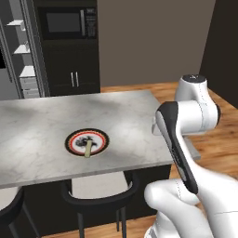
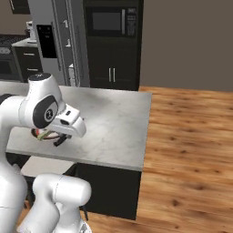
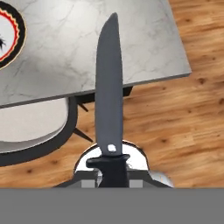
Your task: Retrieve the butter from the fridge and place it on a plate on the dining table. Then retrieve the butter knife by the fridge and place it near the plate.
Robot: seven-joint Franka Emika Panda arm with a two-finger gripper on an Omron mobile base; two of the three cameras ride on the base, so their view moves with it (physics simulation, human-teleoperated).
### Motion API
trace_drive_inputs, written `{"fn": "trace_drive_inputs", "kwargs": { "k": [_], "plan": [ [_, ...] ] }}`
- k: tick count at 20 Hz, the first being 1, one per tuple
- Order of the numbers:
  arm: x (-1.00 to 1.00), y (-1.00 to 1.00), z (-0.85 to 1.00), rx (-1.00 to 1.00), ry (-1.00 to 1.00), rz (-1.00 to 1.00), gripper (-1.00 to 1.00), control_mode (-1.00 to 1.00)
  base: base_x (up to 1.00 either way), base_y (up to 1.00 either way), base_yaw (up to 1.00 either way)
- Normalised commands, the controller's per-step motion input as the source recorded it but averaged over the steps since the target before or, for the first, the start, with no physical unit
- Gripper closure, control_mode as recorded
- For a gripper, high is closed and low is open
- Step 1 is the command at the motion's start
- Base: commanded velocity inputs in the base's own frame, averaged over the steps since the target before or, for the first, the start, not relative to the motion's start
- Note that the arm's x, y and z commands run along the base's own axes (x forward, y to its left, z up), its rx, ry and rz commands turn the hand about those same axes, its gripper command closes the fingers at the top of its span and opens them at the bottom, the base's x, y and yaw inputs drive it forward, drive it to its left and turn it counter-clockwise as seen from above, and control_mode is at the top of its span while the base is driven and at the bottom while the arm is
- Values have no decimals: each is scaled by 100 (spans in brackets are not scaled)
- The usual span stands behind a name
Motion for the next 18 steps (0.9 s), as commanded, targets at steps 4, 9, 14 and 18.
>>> {"fn": "trace_drive_inputs", "kwargs": {
  "k": [4,9,14,18],
  "plan": [
    [62,35,0,0,-4,7,100,-100,0,0,0],
    [75,28,-5,0,-7,8,100,-100,0,0,0],
    [76,30,-19,0,-15,11,100,-100,0,0,0],
    [68,25,-33,0,-11,7,100,-100,0,0,0]
  ]
}}
